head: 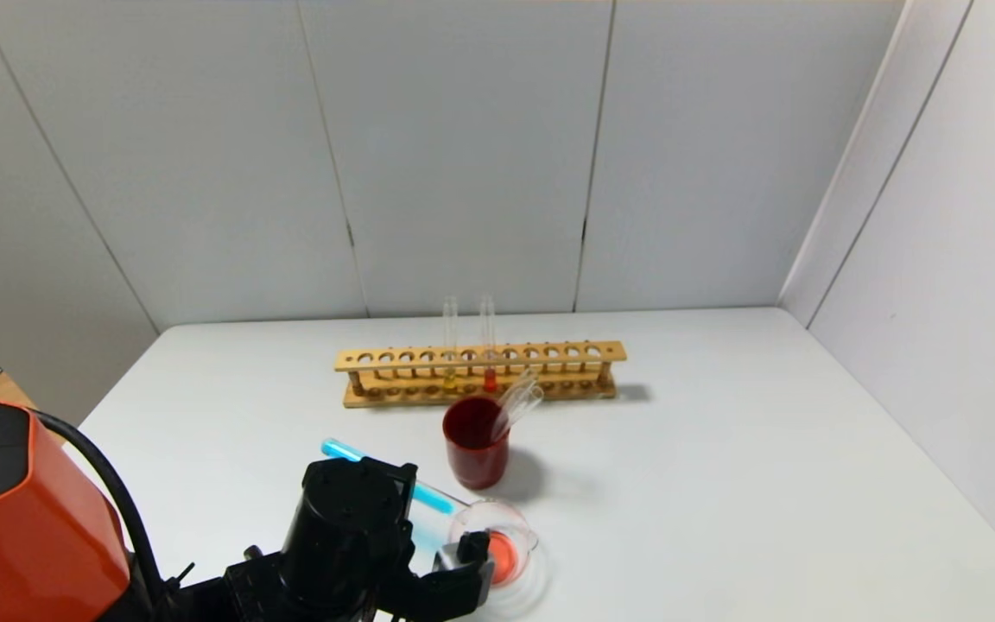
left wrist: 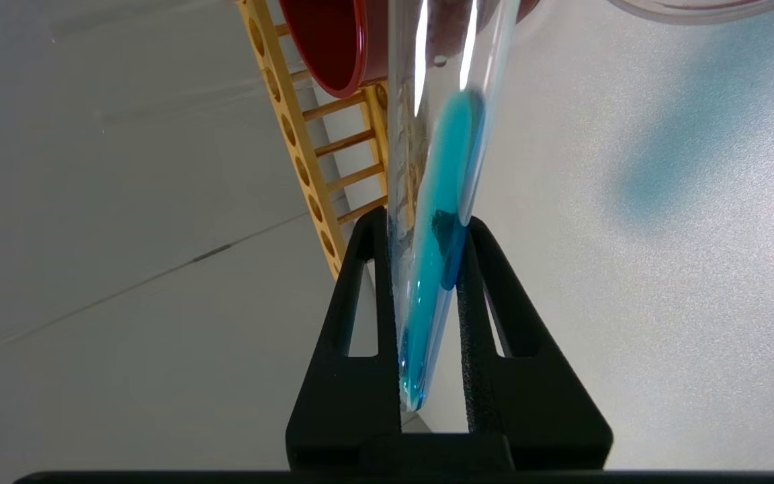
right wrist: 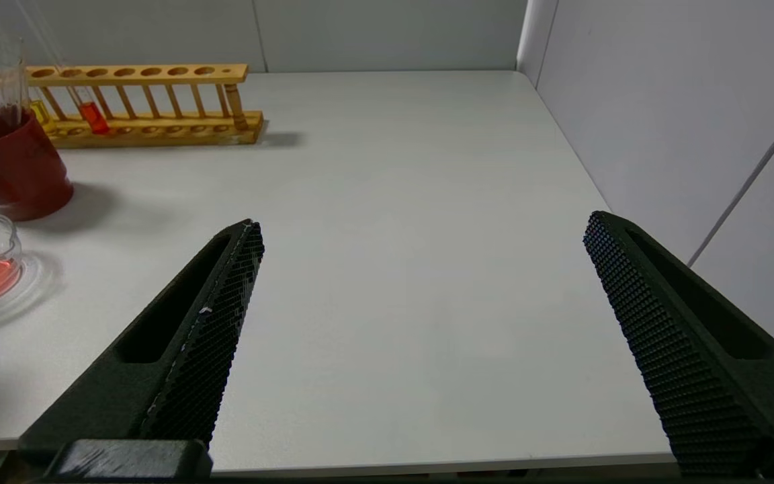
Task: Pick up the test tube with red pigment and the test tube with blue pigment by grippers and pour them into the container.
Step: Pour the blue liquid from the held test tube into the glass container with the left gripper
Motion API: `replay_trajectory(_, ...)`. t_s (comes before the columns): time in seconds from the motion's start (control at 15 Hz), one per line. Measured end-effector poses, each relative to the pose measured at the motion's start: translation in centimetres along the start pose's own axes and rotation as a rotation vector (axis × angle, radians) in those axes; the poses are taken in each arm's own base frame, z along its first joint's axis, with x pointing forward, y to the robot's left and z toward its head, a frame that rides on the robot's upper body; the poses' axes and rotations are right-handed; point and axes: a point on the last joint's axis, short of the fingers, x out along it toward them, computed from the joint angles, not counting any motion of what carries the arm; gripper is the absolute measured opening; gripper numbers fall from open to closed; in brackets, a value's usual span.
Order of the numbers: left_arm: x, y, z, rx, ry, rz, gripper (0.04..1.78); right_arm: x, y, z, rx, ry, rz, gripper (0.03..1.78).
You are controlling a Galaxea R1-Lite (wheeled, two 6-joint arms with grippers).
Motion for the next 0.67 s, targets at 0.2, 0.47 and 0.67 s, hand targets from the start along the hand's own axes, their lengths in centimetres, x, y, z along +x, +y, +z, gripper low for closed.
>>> replay_trajectory(0.2, 0.2, -0.1, 0.0, 0.016, 0.006, -0.001, 0.30, 0.0, 0.0, 0.0, 0.000, 0.000, 0.000, 1.74)
replay_trajectory(0.47, 0.7, -0.1, 0.3, 0.016, 0.008, -0.001, 0.30, 0.0, 0.0, 0.0, 0.000, 0.000, 0.000, 1.74)
replay_trajectory(0.67, 1.6, -0.2, 0.4, 0.015, 0.021, -0.008, 0.30, 0.0, 0.0, 0.0, 0.000, 0.000, 0.000, 1.74)
